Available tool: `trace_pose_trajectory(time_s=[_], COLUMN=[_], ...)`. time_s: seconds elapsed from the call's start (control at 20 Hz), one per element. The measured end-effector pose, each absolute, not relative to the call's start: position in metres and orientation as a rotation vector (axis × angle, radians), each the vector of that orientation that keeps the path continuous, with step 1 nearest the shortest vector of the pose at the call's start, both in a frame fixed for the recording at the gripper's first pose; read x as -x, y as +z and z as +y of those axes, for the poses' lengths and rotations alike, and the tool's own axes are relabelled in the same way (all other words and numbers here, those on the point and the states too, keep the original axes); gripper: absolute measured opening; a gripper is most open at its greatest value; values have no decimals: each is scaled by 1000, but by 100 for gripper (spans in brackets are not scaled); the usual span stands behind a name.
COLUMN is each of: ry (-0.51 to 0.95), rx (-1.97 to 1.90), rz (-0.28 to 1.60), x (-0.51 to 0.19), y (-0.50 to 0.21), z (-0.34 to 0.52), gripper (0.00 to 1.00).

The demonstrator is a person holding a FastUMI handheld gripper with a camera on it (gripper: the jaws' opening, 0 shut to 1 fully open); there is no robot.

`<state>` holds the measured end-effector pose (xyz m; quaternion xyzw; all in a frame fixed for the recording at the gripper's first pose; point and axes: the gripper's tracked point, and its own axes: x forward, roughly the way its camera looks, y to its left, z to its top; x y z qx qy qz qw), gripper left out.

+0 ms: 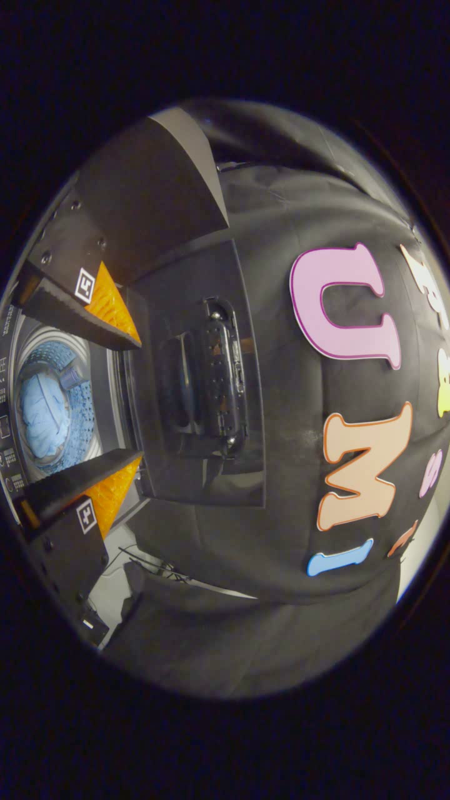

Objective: Put the clothes into the washing machine and then close the washing machine lid.

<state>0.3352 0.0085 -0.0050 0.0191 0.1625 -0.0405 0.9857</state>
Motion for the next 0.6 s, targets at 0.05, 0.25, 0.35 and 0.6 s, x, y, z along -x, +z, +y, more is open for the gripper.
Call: trace_pose_trajectory(time_s=[0.05,0.25,0.35,0.6], ry=[-83,-76,-68,-36], rx=[-27,30,40,46], rz=[316,254,221,151], x=[-335,-337,-342,-363], y=[1,37,60,120], z=[9,10,11,21], gripper=[97,97,97,97])
